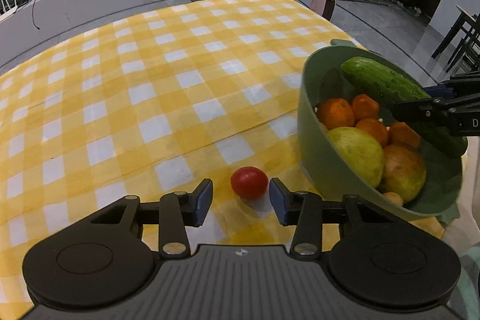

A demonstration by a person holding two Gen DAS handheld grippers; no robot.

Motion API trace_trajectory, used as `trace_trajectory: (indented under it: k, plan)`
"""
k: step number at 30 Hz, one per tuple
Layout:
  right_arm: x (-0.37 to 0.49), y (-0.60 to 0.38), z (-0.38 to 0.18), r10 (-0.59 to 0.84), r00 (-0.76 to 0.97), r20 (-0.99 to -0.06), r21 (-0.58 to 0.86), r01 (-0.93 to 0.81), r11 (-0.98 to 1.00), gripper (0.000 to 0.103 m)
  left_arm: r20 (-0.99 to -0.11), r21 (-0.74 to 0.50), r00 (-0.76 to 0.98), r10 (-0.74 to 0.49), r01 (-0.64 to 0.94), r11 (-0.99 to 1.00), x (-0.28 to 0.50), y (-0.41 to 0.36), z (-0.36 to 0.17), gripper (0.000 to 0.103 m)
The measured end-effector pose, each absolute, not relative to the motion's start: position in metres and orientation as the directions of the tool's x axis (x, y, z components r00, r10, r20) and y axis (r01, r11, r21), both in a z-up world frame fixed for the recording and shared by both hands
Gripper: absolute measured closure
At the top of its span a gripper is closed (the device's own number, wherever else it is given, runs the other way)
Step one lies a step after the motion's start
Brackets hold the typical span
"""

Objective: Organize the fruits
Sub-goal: 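Lift the cucumber and lower it into the colander with the right gripper, then grasp the red cherry tomato with the left gripper while the right releases the cucumber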

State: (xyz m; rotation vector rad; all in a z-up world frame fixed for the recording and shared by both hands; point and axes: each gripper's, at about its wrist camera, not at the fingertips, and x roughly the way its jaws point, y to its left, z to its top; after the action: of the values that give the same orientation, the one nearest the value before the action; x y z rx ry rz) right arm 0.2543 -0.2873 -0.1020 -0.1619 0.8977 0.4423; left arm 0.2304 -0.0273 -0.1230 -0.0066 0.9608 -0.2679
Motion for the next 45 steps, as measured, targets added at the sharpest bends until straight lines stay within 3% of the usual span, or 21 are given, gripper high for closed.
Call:
trace_trajectory:
  k: [13, 16, 20, 22, 33, 37, 42, 45]
  plan:
    - [0.269, -0.292, -0.118, 0.329, 0.499, -0.802, 0.117, -0.408, 0.905, 0.067, -0.821, -0.132, 0.519, -0.240, 0.237, 0.962, 0.240, -0.038, -0.132, 0.057]
    - [0.268, -0.293, -0.117, 0.331, 0.499, -0.801, 0.126, -0.401, 0.908, 0.067, -0.826, -0.122, 0.512, -0.236, 0.246, 0.961, 0.241, -0.043, -0.133, 0.063]
    - [0.259, -0.297, -0.111, 0.334, 0.528, -0.781, 0.129, -0.387, 0.913, 0.064, -0.828, -0.115, 0.512, -0.227, 0.241, 0.964, 0.242, -0.045, -0.135, 0.067]
    - [0.252, -0.300, -0.107, 0.328, 0.548, -0.769, 0.126, -0.373, 0.919, 0.058, -0.827, -0.116, 0.514, -0.226, 0.238, 0.964, 0.243, -0.045, -0.135, 0.067]
    - [0.203, -0.319, -0.097, 0.309, 0.602, -0.736, 0.113, -0.342, 0.933, 0.057, -0.820, -0.146, 0.524, -0.229, 0.196, 0.970, 0.237, -0.039, -0.123, 0.071]
    - [0.195, -0.318, -0.101, 0.300, 0.597, -0.744, 0.066, -0.382, 0.922, 0.058, -0.802, -0.151, 0.552, -0.231, 0.187, 0.971, 0.229, -0.037, -0.106, 0.071]
    - [0.194, -0.316, -0.105, 0.281, 0.597, -0.752, 0.015, -0.411, 0.912, 0.076, -0.765, -0.168, 0.590, -0.260, 0.207, 0.964, 0.222, -0.043, -0.075, 0.071]
    - [0.193, -0.318, -0.102, 0.279, 0.611, -0.741, 0.016, -0.399, 0.917, 0.076, -0.745, -0.168, 0.604, -0.283, 0.241, 0.956, 0.222, -0.054, -0.058, 0.071]
